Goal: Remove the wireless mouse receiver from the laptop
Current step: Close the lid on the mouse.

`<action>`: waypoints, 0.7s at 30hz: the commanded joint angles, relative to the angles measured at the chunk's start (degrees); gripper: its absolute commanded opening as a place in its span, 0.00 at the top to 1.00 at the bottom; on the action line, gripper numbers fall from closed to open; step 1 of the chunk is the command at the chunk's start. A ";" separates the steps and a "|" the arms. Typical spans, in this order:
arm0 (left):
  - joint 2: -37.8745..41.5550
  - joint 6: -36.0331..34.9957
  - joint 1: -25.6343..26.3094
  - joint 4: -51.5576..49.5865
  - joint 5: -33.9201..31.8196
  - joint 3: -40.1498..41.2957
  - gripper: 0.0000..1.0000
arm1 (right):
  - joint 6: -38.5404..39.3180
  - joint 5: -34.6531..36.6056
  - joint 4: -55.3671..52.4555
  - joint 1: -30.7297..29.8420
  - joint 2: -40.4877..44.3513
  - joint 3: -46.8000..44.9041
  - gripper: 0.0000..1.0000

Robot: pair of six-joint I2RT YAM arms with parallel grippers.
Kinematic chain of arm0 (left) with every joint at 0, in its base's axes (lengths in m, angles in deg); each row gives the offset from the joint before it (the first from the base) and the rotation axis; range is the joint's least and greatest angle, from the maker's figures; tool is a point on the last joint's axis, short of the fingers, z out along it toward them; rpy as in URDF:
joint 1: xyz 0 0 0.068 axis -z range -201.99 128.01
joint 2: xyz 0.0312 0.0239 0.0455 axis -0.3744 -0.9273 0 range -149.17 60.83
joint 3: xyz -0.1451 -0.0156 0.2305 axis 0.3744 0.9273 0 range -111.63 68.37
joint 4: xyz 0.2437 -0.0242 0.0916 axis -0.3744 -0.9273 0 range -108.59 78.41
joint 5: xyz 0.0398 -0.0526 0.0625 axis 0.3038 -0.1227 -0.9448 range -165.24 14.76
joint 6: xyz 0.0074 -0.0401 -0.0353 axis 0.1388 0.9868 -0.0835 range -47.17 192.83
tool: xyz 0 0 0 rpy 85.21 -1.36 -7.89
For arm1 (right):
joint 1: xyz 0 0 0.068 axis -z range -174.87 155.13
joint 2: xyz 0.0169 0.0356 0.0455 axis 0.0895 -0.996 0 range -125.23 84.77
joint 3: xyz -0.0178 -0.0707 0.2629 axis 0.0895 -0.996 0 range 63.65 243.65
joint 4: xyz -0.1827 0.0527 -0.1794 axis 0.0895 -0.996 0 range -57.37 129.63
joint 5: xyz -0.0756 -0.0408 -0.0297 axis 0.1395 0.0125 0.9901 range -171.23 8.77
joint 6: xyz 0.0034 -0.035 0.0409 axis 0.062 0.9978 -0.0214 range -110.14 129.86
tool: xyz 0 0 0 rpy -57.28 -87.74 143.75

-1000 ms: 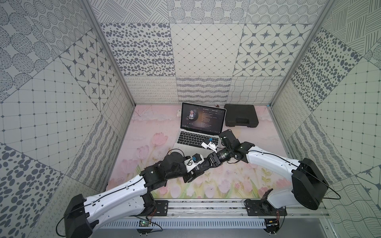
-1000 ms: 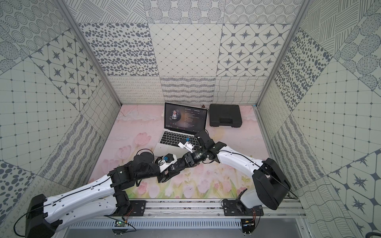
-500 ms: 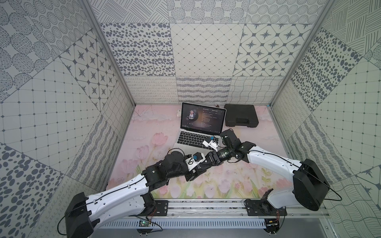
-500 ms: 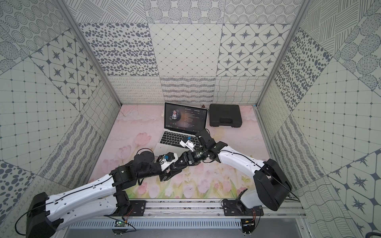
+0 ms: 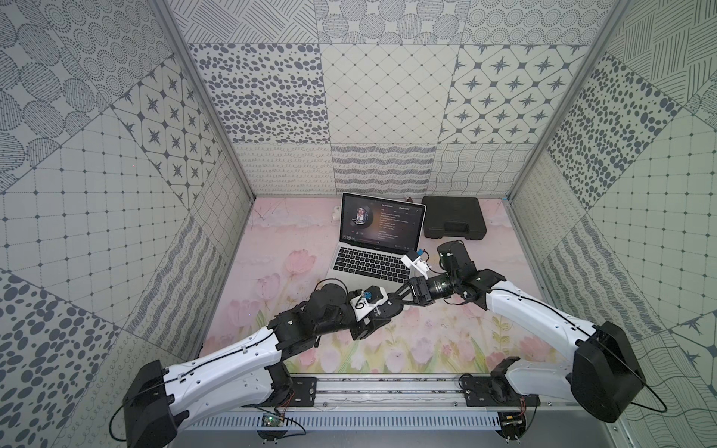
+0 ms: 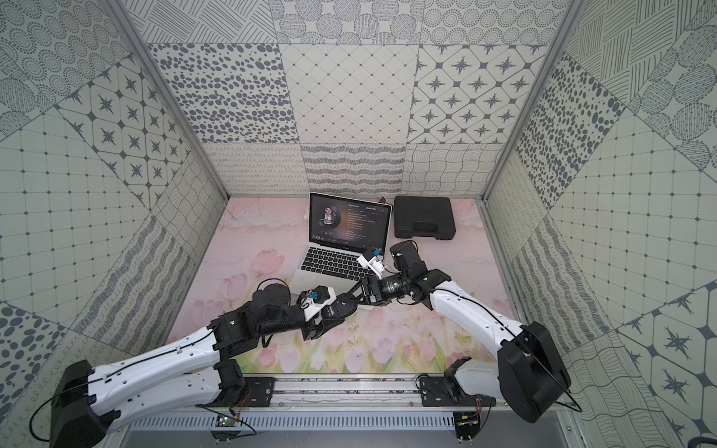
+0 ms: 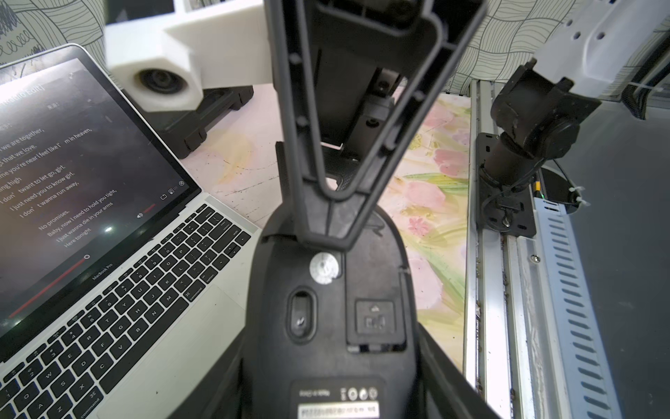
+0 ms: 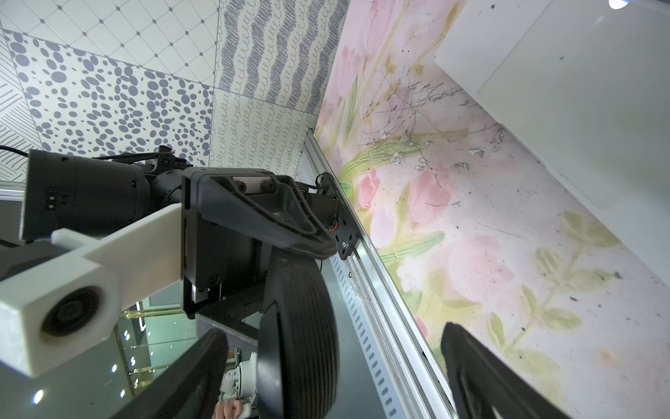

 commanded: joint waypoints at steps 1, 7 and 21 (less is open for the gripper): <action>-0.15 -0.39 0.03 4.58 1.29 -1.11 1.00 | 0.37 -1.31 0.33 0.91 2.34 -0.95 0.04; 0.12 -0.48 0.10 4.43 1.38 -1.28 1.00 | 0.94 -2.51 -0.24 0.90 2.29 -1.34 0.14; -0.20 -0.48 0.06 3.59 3.42 -2.18 1.00 | 0.68 -4.64 2.79 -0.59 -0.21 -1.62 0.42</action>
